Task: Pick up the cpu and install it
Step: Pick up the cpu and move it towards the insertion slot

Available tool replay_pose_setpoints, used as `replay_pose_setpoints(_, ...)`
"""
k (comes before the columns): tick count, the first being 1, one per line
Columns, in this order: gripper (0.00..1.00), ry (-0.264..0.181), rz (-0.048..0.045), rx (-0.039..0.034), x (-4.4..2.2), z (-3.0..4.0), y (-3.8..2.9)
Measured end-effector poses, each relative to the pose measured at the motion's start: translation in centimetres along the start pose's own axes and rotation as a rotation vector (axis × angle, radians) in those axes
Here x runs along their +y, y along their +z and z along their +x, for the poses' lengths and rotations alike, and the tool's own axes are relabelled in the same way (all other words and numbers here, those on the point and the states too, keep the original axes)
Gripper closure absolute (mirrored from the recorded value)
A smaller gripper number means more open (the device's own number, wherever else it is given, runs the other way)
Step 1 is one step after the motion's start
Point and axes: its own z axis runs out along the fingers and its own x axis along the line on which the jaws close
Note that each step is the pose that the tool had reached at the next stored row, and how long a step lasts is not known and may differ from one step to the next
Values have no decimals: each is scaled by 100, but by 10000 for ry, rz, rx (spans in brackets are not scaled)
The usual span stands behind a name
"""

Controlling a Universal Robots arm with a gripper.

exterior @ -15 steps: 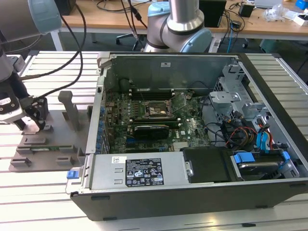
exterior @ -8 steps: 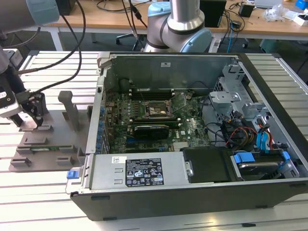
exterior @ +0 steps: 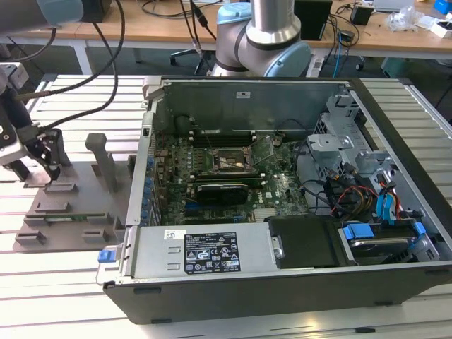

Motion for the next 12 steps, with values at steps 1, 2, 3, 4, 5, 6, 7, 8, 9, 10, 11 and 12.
replay_pose_setpoints(1,45,0,-1,-1,0,-1,-17)
replay_pose_setpoints(2,45,0,0,0,0,-1,-42)
replay_pose_setpoints(3,45,0,0,0,-1,-2,-80)
replay_pose_setpoints(4,45,0,0,0,-1,-3,-105)
replay_pose_setpoints(5,45,0,-1,0,-2,-3,-124)
replay_pose_setpoints(6,45,0,0,1,-2,-4,-140)
replay_pose_setpoints(7,45,0,0,0,-2,-4,-160)
replay_pose_setpoints(8,45,0,-1,0,-2,-5,-179)
replay_pose_setpoints(9,45,0,0,0,-3,-5,-194)
replay_pose_setpoints(10,45,0,-1,0,-3,-6,-215)
replay_pose_setpoints(11,45,0,0,0,-3,-6,-232)
replay_pose_setpoints(12,45,0,0,0,-3,-7,-246)
